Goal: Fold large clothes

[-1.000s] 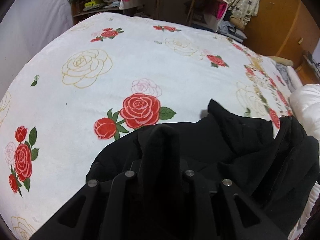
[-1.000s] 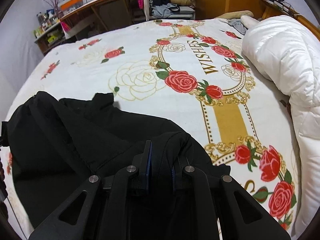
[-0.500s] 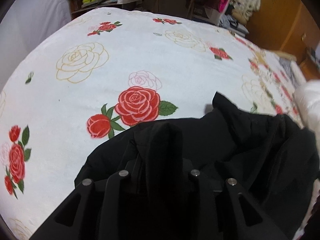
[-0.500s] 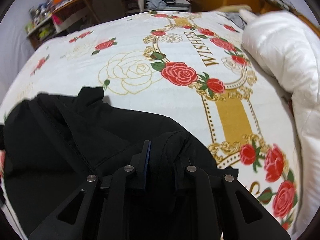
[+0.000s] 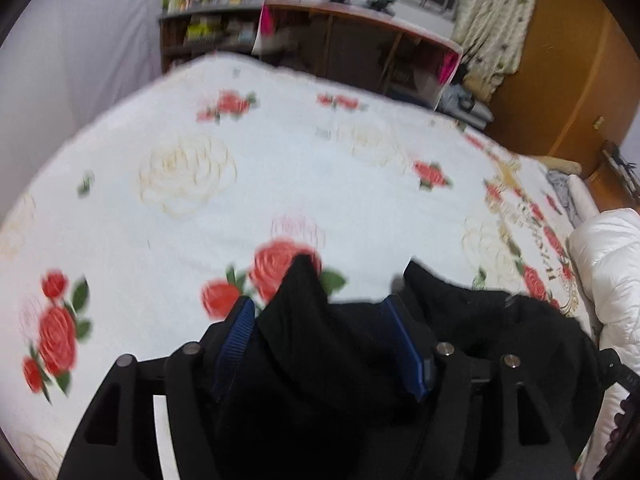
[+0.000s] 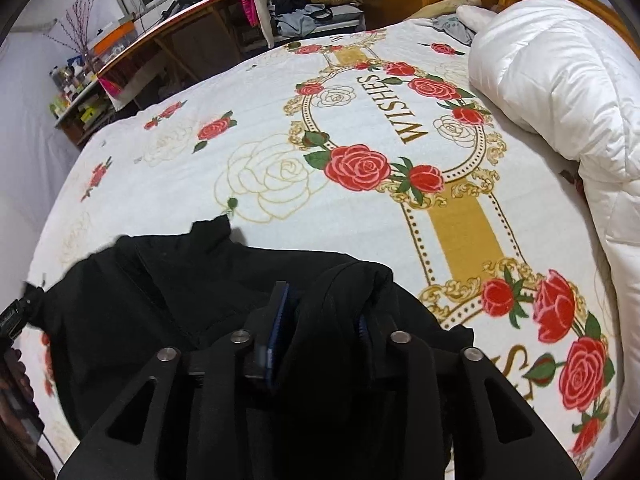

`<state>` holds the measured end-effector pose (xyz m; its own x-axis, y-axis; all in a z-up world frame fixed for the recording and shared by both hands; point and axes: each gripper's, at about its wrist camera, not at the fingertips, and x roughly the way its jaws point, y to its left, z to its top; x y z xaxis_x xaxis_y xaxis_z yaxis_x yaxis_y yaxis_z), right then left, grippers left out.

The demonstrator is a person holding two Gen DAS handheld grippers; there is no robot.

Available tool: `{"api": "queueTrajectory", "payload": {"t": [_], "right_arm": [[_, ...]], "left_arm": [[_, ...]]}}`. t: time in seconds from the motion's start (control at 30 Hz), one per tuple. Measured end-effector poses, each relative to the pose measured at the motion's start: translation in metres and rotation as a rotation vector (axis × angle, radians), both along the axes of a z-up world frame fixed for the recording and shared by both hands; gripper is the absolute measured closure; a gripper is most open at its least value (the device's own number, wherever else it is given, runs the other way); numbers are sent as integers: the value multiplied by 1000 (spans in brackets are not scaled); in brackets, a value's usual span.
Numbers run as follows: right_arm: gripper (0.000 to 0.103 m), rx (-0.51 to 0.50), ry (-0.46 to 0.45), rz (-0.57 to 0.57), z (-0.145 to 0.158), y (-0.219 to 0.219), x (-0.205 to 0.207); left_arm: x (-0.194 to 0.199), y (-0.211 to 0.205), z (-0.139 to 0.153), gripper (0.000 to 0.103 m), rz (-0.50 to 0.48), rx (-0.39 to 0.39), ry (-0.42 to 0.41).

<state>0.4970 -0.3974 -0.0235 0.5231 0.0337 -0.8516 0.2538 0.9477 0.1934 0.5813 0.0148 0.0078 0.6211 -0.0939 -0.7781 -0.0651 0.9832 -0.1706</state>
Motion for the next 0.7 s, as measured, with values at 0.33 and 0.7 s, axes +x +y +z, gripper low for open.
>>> {"api": "queueTrajectory", "payload": {"t": [0.33, 0.7], "right_arm": [[17, -171, -111, 33, 43, 20, -10], [17, -246, 71, 239, -45, 63, -36]], "left_arm": [[-23, -24, 31, 34, -139, -3, -29], [-41, -73, -86, 34, -271, 203, 248]]}}
